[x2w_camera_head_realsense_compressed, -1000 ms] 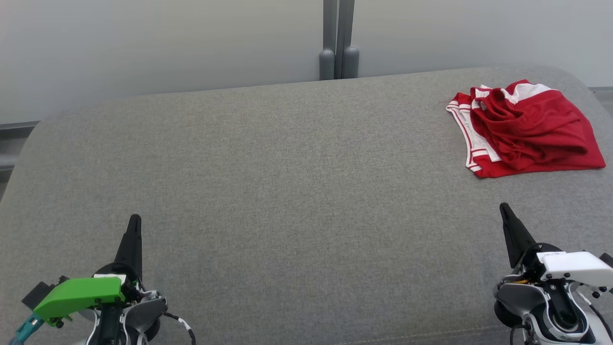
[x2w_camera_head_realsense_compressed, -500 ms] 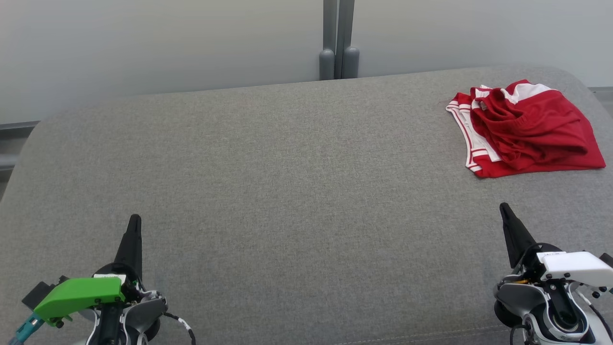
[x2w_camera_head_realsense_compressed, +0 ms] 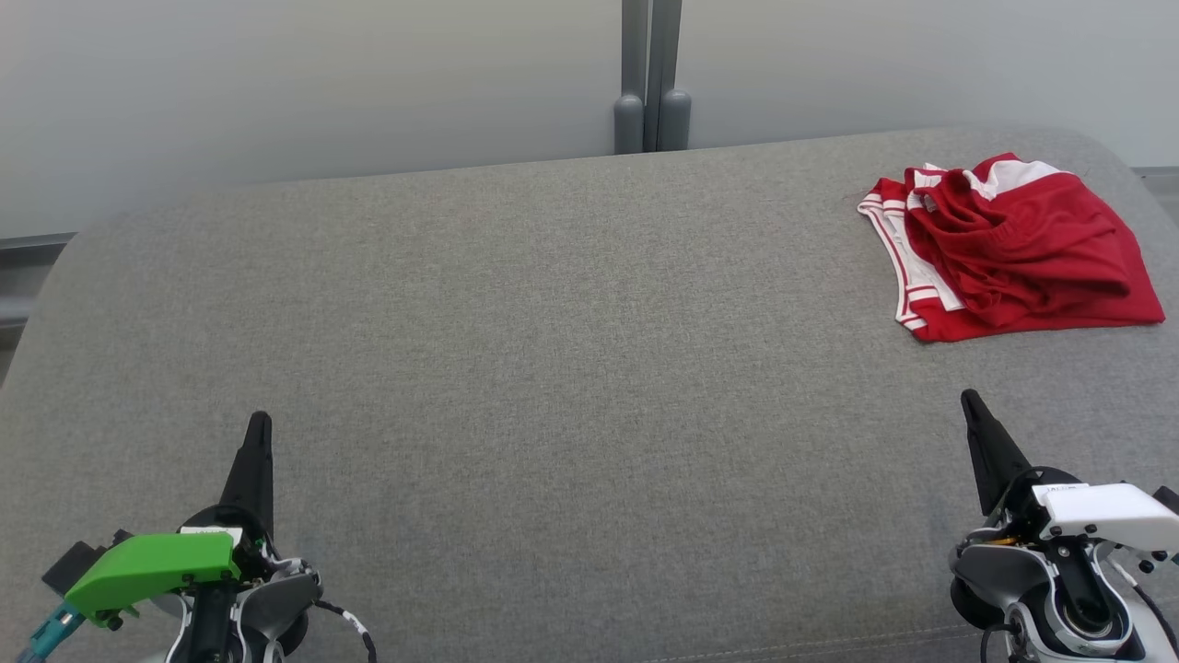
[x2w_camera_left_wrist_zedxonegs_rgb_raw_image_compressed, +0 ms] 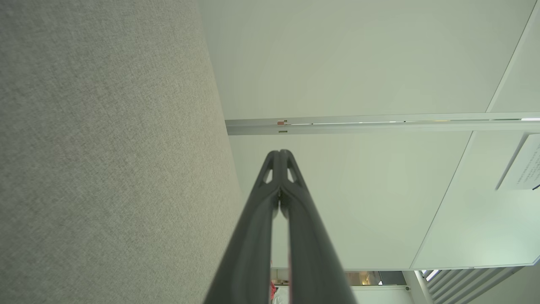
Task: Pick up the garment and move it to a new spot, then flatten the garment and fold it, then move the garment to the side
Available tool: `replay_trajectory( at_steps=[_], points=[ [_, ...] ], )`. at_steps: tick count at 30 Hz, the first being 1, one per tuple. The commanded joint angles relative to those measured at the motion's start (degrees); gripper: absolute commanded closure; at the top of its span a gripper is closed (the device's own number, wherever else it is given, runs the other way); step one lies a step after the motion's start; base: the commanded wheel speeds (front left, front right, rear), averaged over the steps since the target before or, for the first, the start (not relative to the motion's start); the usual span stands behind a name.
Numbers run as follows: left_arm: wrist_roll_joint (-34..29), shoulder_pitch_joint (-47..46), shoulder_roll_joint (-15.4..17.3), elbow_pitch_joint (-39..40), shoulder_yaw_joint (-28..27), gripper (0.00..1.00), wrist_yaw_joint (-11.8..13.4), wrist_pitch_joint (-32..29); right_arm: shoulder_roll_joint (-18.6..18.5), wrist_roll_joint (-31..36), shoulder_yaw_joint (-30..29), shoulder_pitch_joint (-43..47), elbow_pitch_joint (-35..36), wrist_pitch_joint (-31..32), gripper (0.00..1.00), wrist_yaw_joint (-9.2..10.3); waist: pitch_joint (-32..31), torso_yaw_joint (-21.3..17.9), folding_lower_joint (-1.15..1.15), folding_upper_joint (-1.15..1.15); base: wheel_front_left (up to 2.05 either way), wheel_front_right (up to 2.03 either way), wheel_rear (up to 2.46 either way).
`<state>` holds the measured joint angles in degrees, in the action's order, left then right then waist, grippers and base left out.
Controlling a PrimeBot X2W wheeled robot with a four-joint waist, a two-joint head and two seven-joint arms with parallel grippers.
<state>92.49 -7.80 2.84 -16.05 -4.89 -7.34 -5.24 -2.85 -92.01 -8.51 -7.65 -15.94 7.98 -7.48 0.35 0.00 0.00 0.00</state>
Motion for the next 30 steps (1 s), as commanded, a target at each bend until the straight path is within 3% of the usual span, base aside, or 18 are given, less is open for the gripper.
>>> replay_trajectory(
  at_steps=[1,30],
  points=[
    [-0.05,-0.87,0.05,0.0,-0.08,1.0,-0.33,-0.04,-0.1,0.16,-0.13,-0.5,0.24,0.13,1.0,-0.02,0.0,0.0,0.0,0.0,0.0,0.0,0.0],
    [-0.05,-0.88,0.05,0.0,-0.07,1.0,-0.33,-0.03,-0.1,0.17,-0.13,-0.51,0.24,0.14,1.0,-0.02,0.0,0.0,0.0,0.0,0.0,0.0,0.0]
  ],
)
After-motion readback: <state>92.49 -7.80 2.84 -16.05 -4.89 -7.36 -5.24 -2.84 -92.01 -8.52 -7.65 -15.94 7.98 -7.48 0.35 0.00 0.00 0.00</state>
